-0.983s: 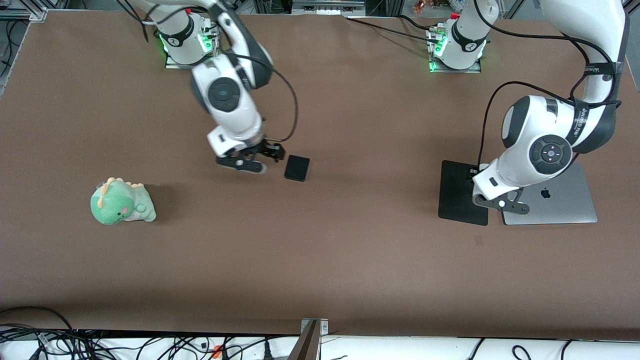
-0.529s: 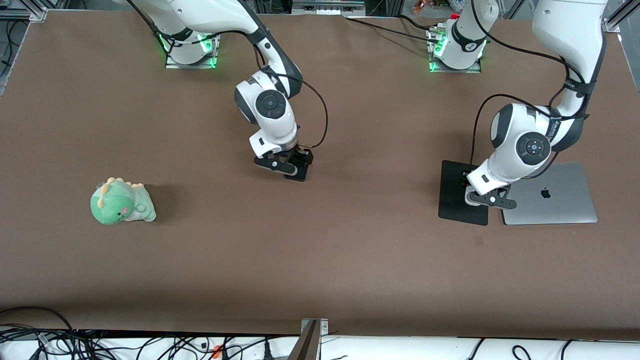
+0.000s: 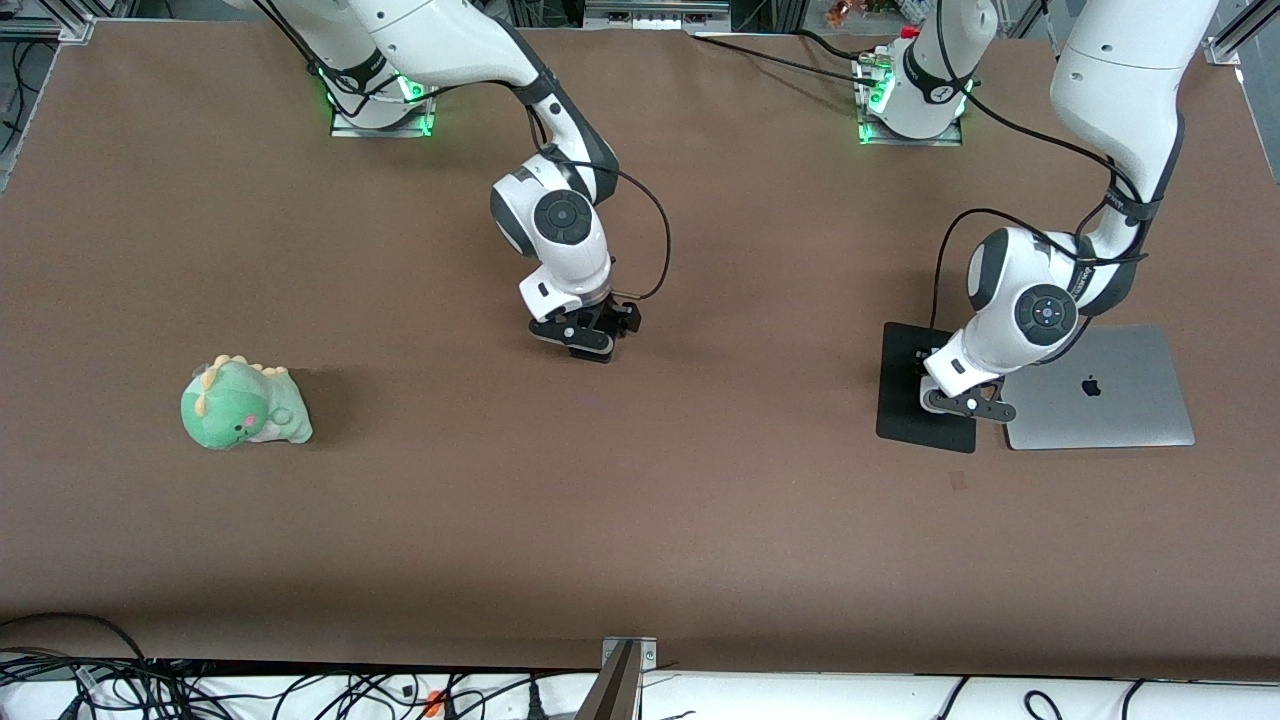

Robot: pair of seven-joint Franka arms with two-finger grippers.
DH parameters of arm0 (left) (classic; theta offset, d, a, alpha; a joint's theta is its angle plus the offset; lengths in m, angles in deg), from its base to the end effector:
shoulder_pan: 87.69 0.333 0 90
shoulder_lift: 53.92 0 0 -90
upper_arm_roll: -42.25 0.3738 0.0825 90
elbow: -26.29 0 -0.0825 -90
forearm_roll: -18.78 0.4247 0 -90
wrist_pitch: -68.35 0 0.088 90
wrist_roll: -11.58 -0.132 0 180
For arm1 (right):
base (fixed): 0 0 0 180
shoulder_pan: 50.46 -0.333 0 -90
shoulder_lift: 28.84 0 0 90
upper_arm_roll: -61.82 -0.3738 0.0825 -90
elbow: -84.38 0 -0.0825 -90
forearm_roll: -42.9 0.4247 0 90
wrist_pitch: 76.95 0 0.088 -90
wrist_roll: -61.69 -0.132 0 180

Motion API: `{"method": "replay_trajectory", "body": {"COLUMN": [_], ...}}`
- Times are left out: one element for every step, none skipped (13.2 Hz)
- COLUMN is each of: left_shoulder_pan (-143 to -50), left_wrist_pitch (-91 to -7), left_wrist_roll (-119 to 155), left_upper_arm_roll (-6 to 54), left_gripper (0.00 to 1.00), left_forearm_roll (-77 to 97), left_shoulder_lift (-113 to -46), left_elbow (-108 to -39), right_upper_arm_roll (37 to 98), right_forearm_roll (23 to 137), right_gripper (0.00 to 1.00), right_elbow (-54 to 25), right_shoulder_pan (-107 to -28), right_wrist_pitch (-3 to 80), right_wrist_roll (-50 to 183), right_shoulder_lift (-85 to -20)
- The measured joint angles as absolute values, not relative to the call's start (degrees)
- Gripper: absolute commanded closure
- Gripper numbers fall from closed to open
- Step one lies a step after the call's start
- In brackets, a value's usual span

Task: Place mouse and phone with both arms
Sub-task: 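Lower the mouse onto the pad while the right gripper grasps the phone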

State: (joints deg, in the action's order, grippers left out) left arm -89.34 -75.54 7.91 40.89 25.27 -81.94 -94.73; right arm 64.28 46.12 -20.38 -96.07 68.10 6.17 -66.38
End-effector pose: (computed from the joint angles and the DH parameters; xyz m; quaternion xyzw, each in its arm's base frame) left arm 0.6127 -0.0316 0.1632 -0.9932 0.1041 0.0447 0.0254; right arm 0.5183 0.4889 0.1663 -0.9918 0.1255 -0.0132 0.0210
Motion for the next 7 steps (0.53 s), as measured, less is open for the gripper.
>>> {"method": "replay_trajectory", "body": {"left_shoulder_pan": [-89.33, -89.32, -89.32, -89.32, -89.32, -89.32, -89.34], "left_wrist_pitch": [-75.29, -74.03, -71.53, -68.04, -64.02, -59.7, -55.02], "left_wrist_roll": [7.94, 7.98, 7.98, 7.98, 7.98, 7.98, 7.98], "left_upper_arm_roll": [40.89, 40.89, 40.89, 40.88, 40.87, 40.86, 40.83], "left_gripper": [0.0, 0.0, 0.0, 0.0, 0.0, 0.0, 0.0], "left_forearm_roll": [25.26, 25.23, 25.22, 25.21, 25.21, 25.21, 25.19], "left_shoulder_lift": [-81.65, -80.81, -79.33, -77.2, -74.65, -72.03, -69.64], "left_elbow": [-94.35, -93.66, -92.63, -91.38, -89.97, -88.49, -86.89], "right_upper_arm_roll": [64.32, 64.39, 64.42, 64.42, 64.44, 64.46, 64.48], "right_forearm_roll": [46.11, 46.1, 46.1, 46.09, 46.09, 46.06, 46.05], "right_gripper": [0.0, 0.0, 0.0, 0.0, 0.05, 0.15, 0.3], "right_elbow": [-20.29, -20.17, -20.04, -19.99, -19.99, -19.99, -19.99], "right_shoulder_pan": [-96.1, -96.11, -96.11, -96.13, -96.16, -96.2, -96.23], "right_wrist_pitch": [68.1, 68.1, 68.09, 68.07, 68.06, 68.06, 68.08], "right_wrist_roll": [6.17, 6.18, 6.19, 6.19, 6.19, 6.19, 6.19], "right_shoulder_lift": [-66.51, -66.52, -66.52, -66.57, -66.79, -67.13, -67.51]}}
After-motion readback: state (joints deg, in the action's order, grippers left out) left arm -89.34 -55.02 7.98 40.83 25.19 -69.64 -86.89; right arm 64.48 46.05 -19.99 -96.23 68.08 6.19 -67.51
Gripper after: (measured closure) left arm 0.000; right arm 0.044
